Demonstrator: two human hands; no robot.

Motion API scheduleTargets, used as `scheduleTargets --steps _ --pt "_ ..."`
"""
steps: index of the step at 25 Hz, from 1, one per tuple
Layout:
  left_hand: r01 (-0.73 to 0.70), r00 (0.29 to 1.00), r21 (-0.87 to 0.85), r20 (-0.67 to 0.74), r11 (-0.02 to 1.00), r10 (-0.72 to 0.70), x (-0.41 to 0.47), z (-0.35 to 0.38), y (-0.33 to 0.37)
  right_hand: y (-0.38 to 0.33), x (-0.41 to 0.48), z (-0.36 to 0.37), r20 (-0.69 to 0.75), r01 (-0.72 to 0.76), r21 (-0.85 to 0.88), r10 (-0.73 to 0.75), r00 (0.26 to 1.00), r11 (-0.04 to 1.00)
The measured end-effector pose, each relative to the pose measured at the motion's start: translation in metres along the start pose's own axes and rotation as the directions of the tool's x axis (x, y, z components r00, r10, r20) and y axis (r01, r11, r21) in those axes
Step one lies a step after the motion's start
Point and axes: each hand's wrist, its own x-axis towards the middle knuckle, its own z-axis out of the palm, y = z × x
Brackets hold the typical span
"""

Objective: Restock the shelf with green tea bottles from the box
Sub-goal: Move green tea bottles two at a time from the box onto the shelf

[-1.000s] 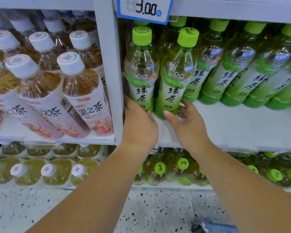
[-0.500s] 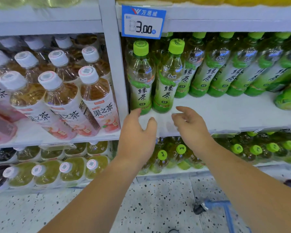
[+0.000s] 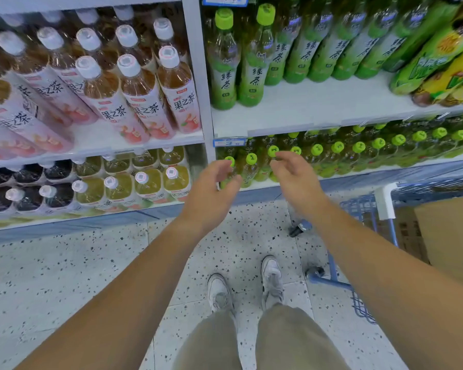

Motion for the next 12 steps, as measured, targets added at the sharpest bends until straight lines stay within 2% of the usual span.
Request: scheduleTargets --steps 2,7,12 --pt "-0.004 1.0 -0.005 0.001 1.0 0.004 -0.032 -0.006 0.008 -0.006 -0.036 -0.008 -0.007 0.021 -0.014 -0.021 1.0 1.0" --pt "0.063 0.997 -0.027 0.047 0.998 -0.062 -0.085 -0.008 0.015 -0.01 -0.098 -0.03 -0.041 -0.037 0.046 0.039 0.998 0.998" --pt "0.058 0.993 -0.005 0.099 0.998 -0.057 -0.131 -0.005 0.034 -0.006 -0.164 -0.067 -0.053 -0.07 0.067 0.074 0.996 0.995"
